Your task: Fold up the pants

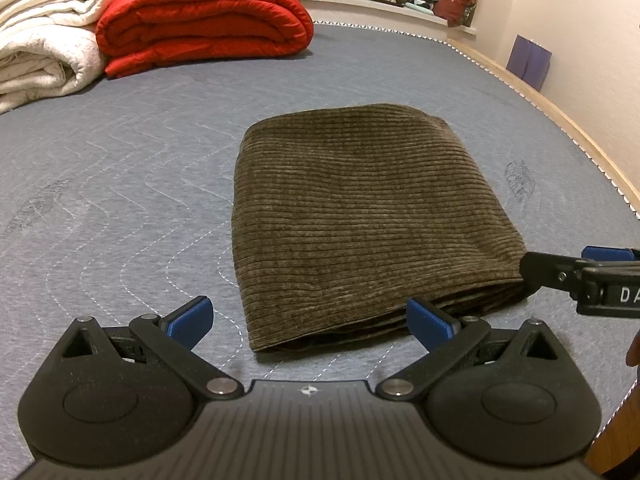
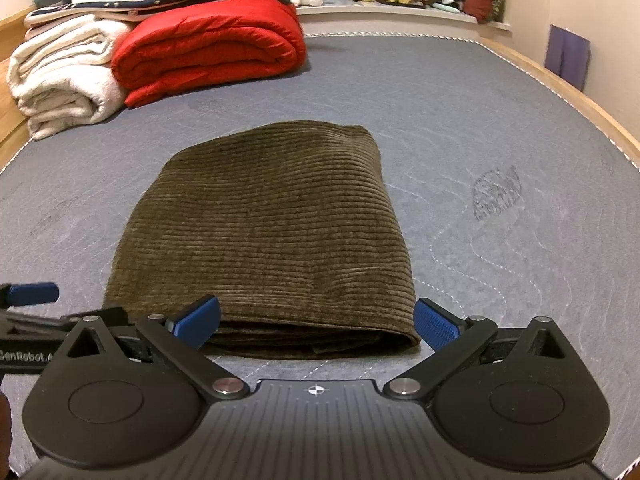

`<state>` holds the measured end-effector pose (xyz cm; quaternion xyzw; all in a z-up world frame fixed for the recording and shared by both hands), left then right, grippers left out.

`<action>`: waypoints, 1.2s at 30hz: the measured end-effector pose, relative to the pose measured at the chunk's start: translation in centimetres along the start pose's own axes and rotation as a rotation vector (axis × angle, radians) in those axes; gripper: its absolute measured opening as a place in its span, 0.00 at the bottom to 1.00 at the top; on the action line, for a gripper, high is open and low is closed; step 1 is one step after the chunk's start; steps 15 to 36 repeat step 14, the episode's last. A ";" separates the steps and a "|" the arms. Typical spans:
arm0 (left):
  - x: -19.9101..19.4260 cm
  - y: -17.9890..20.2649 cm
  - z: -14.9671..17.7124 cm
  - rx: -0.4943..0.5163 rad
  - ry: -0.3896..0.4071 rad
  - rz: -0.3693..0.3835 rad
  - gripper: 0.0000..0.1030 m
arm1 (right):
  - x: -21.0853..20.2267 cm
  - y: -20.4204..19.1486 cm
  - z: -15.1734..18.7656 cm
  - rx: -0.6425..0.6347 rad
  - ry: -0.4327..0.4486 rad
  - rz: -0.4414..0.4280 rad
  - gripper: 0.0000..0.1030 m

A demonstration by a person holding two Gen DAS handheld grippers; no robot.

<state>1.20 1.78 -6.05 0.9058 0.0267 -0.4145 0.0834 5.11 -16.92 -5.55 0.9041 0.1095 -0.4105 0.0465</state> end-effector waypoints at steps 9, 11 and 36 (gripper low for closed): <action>-0.1 0.5 0.4 0.029 0.007 0.009 1.00 | 0.3 0.0 0.0 0.022 0.004 0.006 0.99; -0.3 0.5 0.3 0.037 0.016 0.008 1.00 | 0.0 -0.1 -0.1 0.019 0.012 0.002 0.99; -0.3 0.5 0.3 0.036 0.016 0.009 1.00 | -0.5 -0.2 -0.1 0.005 0.027 0.003 0.99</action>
Point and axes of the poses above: each gripper's, at about its wrist camera, not at the fingertips, and x roughly the way its jaws point, y to its right, z to its underside, the point moved 4 cm from there along x, roughly the way its jaws point, and after that the axes turned 7 degrees about -x, right-handed, at the moved point
